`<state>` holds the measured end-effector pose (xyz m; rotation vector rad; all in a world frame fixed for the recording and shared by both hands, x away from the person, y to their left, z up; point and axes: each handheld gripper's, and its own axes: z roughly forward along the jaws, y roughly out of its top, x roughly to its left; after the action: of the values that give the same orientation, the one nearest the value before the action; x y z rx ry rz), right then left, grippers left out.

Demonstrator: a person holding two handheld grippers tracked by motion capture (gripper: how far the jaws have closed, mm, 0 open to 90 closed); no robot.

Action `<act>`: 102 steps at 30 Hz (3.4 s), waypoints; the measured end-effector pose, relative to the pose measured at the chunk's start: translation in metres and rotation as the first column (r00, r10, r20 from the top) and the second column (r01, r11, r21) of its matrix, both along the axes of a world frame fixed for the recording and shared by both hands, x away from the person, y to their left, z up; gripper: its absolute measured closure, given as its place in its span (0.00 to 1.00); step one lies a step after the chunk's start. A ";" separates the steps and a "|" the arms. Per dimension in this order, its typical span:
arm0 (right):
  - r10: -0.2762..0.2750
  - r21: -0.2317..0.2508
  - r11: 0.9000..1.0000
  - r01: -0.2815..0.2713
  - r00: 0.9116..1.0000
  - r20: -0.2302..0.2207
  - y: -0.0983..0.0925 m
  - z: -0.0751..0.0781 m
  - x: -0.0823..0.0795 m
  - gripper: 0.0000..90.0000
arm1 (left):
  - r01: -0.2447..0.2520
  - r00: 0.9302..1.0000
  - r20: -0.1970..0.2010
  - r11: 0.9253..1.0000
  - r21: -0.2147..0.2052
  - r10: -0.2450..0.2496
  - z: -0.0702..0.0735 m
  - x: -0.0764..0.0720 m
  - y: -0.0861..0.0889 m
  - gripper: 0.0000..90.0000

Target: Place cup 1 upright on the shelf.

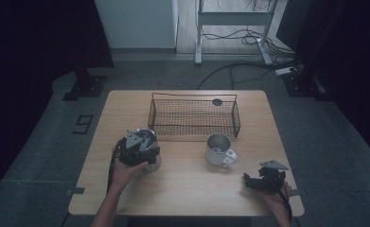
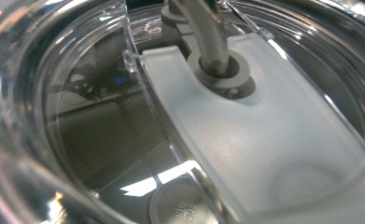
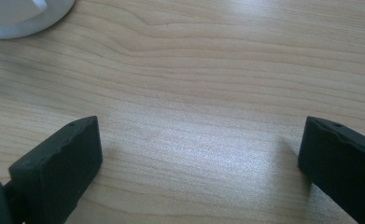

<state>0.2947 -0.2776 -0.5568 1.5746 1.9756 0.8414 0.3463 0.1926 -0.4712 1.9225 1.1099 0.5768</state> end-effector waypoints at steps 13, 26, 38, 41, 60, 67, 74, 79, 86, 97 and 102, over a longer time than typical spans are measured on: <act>-0.004 0.001 1.000 0.004 1.000 0.000 0.000 0.000 0.000 0.00 | 0.014 0.999 0.032 1.000 -0.014 -0.013 0.028 -0.006 -0.001 0.04; -0.007 0.001 1.000 0.007 1.000 0.001 0.000 0.000 0.000 0.00 | 0.018 0.999 0.043 0.999 -0.029 -0.017 0.045 -0.006 -0.001 0.04; -0.012 0.001 1.000 0.012 1.000 0.001 0.000 0.000 0.000 0.00 | 0.023 0.999 0.041 0.999 -0.038 -0.022 0.051 -0.002 -0.005 0.04; -0.014 0.002 1.000 0.014 1.000 0.001 0.000 0.000 0.000 0.00 | 0.026 0.999 0.043 0.999 -0.040 -0.024 0.053 -0.001 -0.005 0.04; -0.021 0.002 1.000 0.021 1.000 0.001 -0.001 0.000 0.000 0.00 | 0.024 0.998 0.051 0.999 -0.047 -0.022 0.070 0.006 -0.008 0.04; -0.024 0.003 1.000 0.024 1.000 0.001 -0.001 0.000 0.000 0.00 | 0.032 0.998 0.049 0.998 -0.055 -0.029 0.077 0.012 -0.013 0.04; -0.022 0.000 1.000 0.022 1.000 0.003 -0.001 0.000 0.000 0.00 | 0.036 0.998 0.049 0.997 -0.063 -0.033 0.082 0.016 -0.016 0.04; -0.022 0.001 1.000 0.022 1.000 0.000 -0.001 0.000 0.000 0.00 | 0.037 0.998 0.047 0.997 -0.067 -0.033 0.087 0.021 -0.018 0.04; -0.023 0.002 1.000 0.023 1.000 0.000 -0.001 0.000 0.000 0.00 | 0.035 0.998 0.053 0.997 -0.062 -0.032 0.095 0.026 -0.022 0.04; -0.024 0.000 1.000 0.024 1.000 0.002 -0.001 0.000 0.000 0.00 | 0.042 0.997 0.065 0.996 -0.079 -0.037 0.103 0.030 -0.027 0.04; -0.023 0.001 1.000 0.023 1.000 0.003 -0.001 0.000 0.000 0.00 | 0.040 0.997 0.068 0.996 -0.075 -0.035 0.105 0.032 -0.029 0.04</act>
<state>0.2951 -0.2785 -0.5569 1.5929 1.9510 0.8352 0.3781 0.1640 -0.3663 1.8416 1.0372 0.5650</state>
